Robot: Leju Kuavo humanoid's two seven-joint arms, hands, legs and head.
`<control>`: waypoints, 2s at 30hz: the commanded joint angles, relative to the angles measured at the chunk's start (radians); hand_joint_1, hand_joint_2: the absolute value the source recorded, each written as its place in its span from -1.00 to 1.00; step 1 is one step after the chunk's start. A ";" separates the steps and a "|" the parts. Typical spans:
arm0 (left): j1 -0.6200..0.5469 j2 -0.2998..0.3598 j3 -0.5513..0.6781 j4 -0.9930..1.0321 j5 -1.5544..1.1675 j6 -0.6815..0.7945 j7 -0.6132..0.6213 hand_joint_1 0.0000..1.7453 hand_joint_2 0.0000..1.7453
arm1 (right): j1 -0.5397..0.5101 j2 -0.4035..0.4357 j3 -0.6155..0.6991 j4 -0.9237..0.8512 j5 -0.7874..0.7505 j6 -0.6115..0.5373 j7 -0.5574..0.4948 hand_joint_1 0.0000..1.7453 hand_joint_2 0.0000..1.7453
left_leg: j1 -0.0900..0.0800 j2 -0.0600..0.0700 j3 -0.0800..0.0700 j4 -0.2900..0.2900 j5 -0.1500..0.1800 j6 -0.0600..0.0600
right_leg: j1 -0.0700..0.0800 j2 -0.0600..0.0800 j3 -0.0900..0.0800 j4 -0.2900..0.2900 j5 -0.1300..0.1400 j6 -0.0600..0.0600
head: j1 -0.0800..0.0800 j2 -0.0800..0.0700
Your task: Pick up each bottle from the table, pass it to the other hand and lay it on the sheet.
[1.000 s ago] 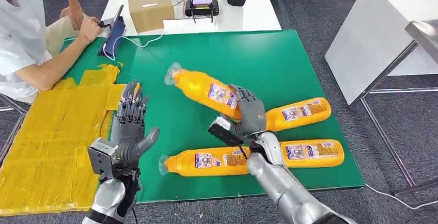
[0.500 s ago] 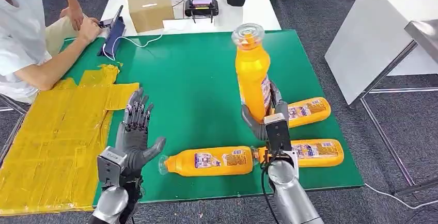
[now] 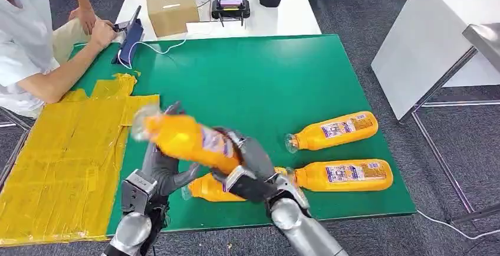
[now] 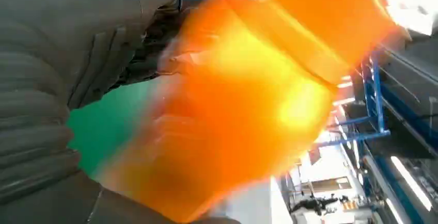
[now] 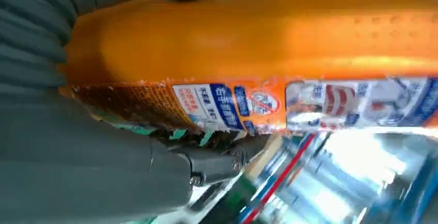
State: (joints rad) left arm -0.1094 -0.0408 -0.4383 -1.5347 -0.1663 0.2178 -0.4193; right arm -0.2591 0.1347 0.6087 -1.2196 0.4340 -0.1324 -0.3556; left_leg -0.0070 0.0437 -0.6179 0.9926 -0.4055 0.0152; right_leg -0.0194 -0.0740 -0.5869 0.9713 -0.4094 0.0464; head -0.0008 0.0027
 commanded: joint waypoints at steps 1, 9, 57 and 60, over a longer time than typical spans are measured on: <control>-0.040 0.025 -0.040 0.028 0.011 -0.033 0.015 -1.00 1.00 | -0.088 -0.017 0.200 0.167 0.092 -0.023 0.025 1.00 1.00 | 0.003 -0.002 0.007 0.000 -0.003 -0.002 | 0.002 0.009 0.007 -0.001 -0.002 -0.003 | 0.000 0.000; -0.043 0.018 -0.015 0.039 0.066 -0.061 0.011 1.00 1.00 | -0.093 -0.011 0.213 0.189 0.112 -0.042 0.030 1.00 1.00 | 0.002 -0.003 0.003 0.000 -0.001 -0.001 | 0.001 0.004 0.004 -0.001 -0.001 -0.002 | 0.000 0.000; -0.667 0.223 -0.165 1.093 -1.404 0.038 0.874 1.00 1.00 | 0.032 -0.091 0.074 -0.295 0.382 -0.271 0.145 -1.00 1.00 | 0.003 0.002 0.003 0.001 0.000 -0.003 | 0.003 0.008 0.002 0.000 0.000 -0.003 | 0.000 0.000; -0.668 0.228 -0.131 1.152 -1.396 0.040 0.870 1.00 1.00 | 0.011 -0.107 0.093 -0.255 0.419 -0.225 0.180 -1.00 1.00 | 0.004 0.001 0.005 0.001 -0.001 -0.003 | 0.003 0.009 0.005 0.000 -0.001 -0.004 | 0.000 0.000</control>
State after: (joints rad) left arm -0.6546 0.1740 -0.5383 -0.7208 -1.5705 0.2883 0.4475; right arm -0.1794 0.0820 0.6401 -1.5404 0.8126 -0.4135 -0.2216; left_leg -0.0058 0.0474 -0.6182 0.9927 -0.4041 0.0137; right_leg -0.0177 -0.0720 -0.5883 0.9720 -0.4082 0.0452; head -0.0008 0.0027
